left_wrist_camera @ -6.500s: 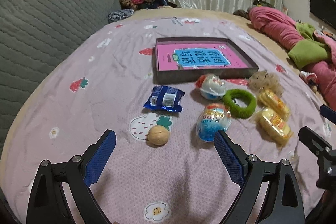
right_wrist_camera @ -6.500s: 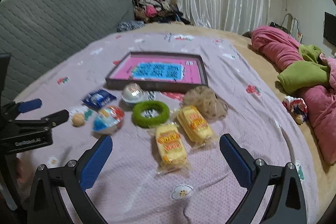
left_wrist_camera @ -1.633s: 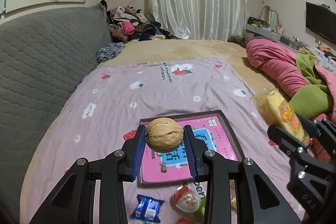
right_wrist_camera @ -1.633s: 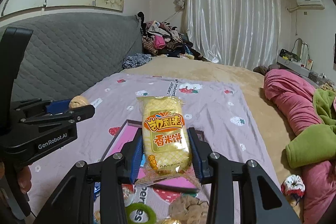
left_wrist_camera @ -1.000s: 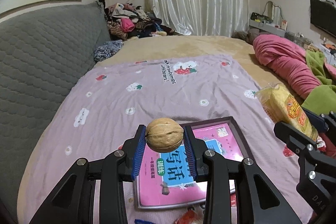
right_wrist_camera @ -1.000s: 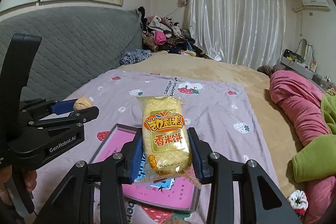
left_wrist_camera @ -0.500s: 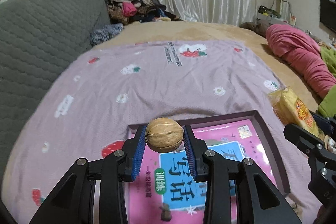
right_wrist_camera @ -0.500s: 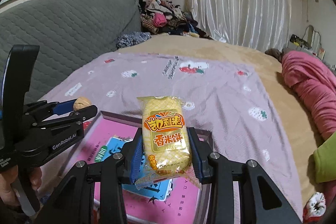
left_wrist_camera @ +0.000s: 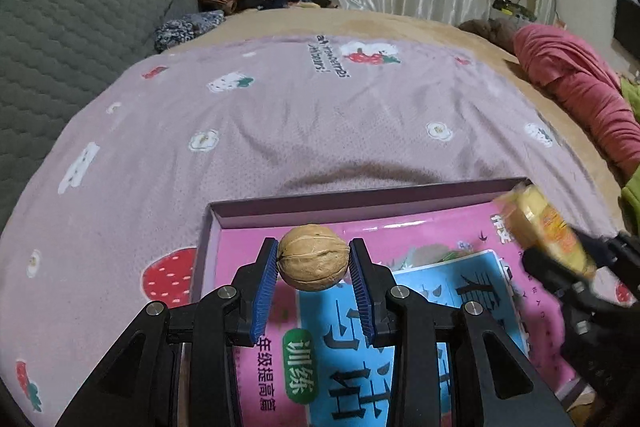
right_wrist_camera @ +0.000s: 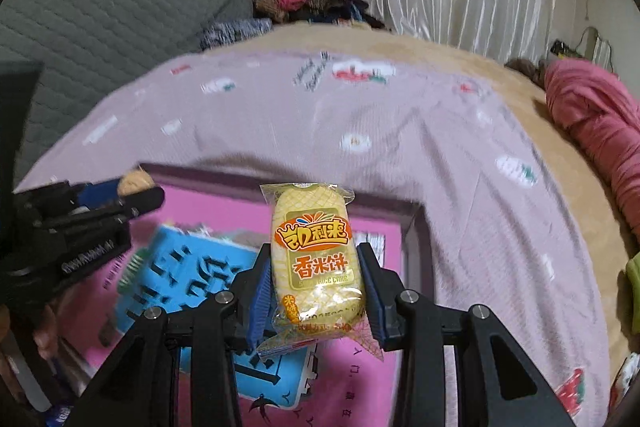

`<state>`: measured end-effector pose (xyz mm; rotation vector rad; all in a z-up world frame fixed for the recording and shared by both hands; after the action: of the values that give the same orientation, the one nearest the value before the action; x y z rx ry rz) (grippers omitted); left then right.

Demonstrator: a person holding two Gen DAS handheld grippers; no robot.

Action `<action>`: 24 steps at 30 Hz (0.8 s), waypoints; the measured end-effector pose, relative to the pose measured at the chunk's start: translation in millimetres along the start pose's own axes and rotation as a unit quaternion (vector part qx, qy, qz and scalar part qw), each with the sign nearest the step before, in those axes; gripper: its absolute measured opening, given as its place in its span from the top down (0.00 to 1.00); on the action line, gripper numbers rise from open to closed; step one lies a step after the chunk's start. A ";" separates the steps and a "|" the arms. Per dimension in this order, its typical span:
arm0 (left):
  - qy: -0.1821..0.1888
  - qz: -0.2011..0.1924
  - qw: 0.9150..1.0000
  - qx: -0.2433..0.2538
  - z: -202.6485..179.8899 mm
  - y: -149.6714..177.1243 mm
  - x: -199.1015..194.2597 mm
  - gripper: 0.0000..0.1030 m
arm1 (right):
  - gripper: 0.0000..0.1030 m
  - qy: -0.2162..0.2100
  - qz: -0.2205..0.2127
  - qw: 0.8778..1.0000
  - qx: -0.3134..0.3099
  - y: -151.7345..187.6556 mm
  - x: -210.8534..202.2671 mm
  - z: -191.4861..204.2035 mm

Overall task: Organize objects
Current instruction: 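Lift and carry the walnut and yellow bag with both tools toward the tray, then open left tool dropping the walnut onto the book while right tool releases the bag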

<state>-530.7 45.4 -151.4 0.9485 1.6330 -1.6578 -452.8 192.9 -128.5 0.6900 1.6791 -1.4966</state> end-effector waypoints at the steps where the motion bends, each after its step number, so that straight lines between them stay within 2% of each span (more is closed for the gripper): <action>1: 0.001 0.002 1.000 -0.001 -0.2 -0.7 2.5 0.64 | 0.60 0.001 0.006 1.000 0.000 2.1 7.0 1.3; 11: 0.013 0.031 0.999 -0.014 6.4 3.0 22.0 0.64 | 0.60 0.005 0.031 0.999 0.013 10.6 29.5 -3.5; 16: 0.021 0.043 0.999 -0.026 8.6 3.7 28.3 0.64 | 0.60 0.012 0.027 0.999 0.023 9.5 28.2 -11.6; 18: 0.021 0.045 0.998 -0.025 6.9 4.0 29.6 0.61 | 0.60 0.007 0.031 0.999 0.032 9.3 30.3 -14.7; 20: 0.021 0.049 0.998 -0.028 8.0 4.4 31.5 0.48 | 0.59 0.009 0.034 0.999 0.032 8.6 31.4 -14.8; 24: 0.018 0.048 0.998 -0.032 12.5 5.1 29.6 0.43 | 0.46 0.012 0.035 0.999 0.028 8.3 30.3 -12.8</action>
<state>-543.6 34.3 -179.1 1.0148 1.6288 -1.5222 -465.3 203.9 -158.0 0.7928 1.6194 -1.4969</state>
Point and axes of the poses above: each gripper's, at about its wrist camera, not at the fingertips, and x roughly the way its jaws point, z to its left, y to its underside, the point moved 9 cm from there along x, roughly the way its jaws point, and after that the axes turned 10 degrees about z, right-handed, at the moved point
